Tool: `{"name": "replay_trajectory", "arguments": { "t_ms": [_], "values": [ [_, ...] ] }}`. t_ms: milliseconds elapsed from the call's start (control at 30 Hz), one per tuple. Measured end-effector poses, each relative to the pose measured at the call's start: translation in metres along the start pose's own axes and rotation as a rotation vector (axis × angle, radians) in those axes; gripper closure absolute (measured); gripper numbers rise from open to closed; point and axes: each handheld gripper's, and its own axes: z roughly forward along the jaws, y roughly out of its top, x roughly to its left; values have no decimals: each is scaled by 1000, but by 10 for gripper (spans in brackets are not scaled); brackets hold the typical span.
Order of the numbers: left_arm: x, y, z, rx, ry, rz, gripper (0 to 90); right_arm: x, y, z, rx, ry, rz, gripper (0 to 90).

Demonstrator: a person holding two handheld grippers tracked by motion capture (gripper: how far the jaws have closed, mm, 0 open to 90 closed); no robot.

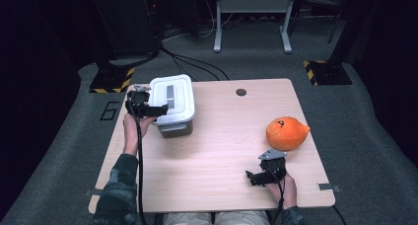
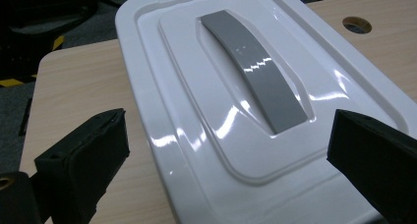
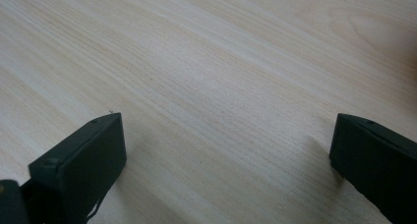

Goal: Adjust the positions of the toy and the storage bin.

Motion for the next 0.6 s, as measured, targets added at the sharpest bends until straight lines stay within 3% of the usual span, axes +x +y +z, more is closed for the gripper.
{"name": "replay_trajectory", "arguments": {
  "t_ms": [100, 233, 333, 500, 600],
  "values": [
    [-3, 6, 5, 1, 3, -2, 10, 0, 0, 0, 0, 1, -1, 1],
    [-14, 20, 19, 36, 20, 24, 17, 0, 0, 0, 0, 1, -1, 1],
    [-18, 26, 29, 58, 20, 19, 86, 0, 0, 0, -1, 2, -1, 2],
    [-29, 32, 40, 78, 39, 50, 206, 0, 0, 0, -1, 2, -3, 4],
    [-31, 33, 47, 95, 43, 26, 295, 0, 0, 0, -1, 2, -4, 4]
  ]
}}
